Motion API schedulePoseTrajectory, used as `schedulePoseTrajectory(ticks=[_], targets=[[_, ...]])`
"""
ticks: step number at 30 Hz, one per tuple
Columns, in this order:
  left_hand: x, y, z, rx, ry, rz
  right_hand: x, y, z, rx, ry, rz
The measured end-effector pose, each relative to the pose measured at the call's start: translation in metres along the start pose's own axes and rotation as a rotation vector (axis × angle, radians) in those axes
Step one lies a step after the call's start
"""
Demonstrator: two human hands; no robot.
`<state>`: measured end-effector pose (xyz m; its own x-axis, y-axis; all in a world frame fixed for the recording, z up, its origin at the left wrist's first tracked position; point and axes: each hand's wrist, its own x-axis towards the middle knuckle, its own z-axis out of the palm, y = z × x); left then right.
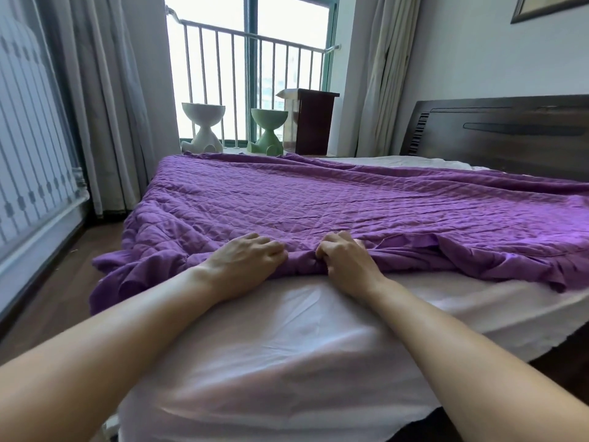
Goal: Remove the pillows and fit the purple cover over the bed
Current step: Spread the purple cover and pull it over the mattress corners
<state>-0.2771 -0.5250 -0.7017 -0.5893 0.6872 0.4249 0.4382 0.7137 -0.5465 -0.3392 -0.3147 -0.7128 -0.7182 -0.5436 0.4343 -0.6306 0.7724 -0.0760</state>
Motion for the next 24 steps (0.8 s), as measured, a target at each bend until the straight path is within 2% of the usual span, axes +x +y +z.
schedulePoseTrajectory(ticks=[3, 6, 9, 12, 18, 24], targets=[[0.000, 0.002, 0.004, -0.015, -0.008, 0.006, 0.000, 0.005, -0.001, 0.013, -0.054, -0.050], [0.003, 0.004, 0.006, 0.001, -0.018, -0.001, 0.000, 0.006, -0.003, -0.100, -0.082, -0.077], [0.006, 0.005, 0.007, 0.049, -0.030, -0.025, 0.002, 0.000, -0.001, -0.228, -0.006, -0.116], [0.007, 0.006, 0.003, 0.029, -0.057, -0.096, 0.002, -0.002, -0.001, -0.189, 0.033, -0.090], [0.009, 0.010, -0.002, -0.116, 0.110, -0.239, -0.003, -0.007, -0.011, -0.039, 0.076, -0.033], [0.003, 0.016, -0.023, -0.143, 0.255, -0.190, -0.020, -0.011, -0.018, -0.039, 0.309, -0.099]])
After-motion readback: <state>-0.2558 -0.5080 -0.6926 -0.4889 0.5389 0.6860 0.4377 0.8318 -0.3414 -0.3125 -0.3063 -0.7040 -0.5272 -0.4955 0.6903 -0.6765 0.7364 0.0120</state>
